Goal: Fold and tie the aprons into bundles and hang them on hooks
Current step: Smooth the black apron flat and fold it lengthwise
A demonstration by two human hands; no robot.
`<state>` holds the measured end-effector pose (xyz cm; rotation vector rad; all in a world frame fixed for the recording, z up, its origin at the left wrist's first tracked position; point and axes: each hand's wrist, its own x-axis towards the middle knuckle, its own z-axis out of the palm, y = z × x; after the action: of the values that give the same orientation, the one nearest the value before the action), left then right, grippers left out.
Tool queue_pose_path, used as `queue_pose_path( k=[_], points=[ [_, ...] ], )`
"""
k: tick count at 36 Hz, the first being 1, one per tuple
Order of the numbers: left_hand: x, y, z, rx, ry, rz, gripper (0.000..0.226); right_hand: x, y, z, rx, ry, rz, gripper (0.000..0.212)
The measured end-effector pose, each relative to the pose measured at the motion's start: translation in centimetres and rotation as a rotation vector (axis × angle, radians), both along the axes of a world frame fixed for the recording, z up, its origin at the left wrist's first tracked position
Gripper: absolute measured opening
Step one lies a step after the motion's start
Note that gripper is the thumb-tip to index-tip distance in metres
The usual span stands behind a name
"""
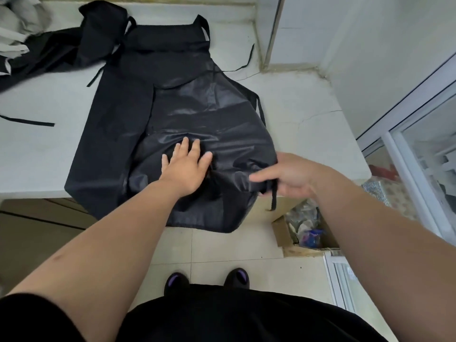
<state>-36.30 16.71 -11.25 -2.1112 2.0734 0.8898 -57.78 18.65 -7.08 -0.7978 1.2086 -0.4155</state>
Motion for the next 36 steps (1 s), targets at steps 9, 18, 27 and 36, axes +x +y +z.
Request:
queue_pose_path(
  k=[9,18,27,36],
  points=[
    [1.0,1.4,0.4,-0.021,-0.172,-0.075,0.065,0.6,0.5,0.3,-0.164,-0.051,-0.459,0.013],
    [0.9,4.1,2.2,-0.184,-0.053,-0.172,0.043,2.4,3.4,0.7,-0.319,0.575,-0.226,0.014],
    [1.4,4.5,1.2,-0.02,-0.189,-0.267,0.064,2.1,5.8,1.0,-0.097,0.456,-0.43,0.007],
    [1.3,4.3,0.6,-0.143,-0.163,-0.34,0.057,2.9,4.5,2.3,-0.143,0.307,-0.507,0.054]
  ],
)
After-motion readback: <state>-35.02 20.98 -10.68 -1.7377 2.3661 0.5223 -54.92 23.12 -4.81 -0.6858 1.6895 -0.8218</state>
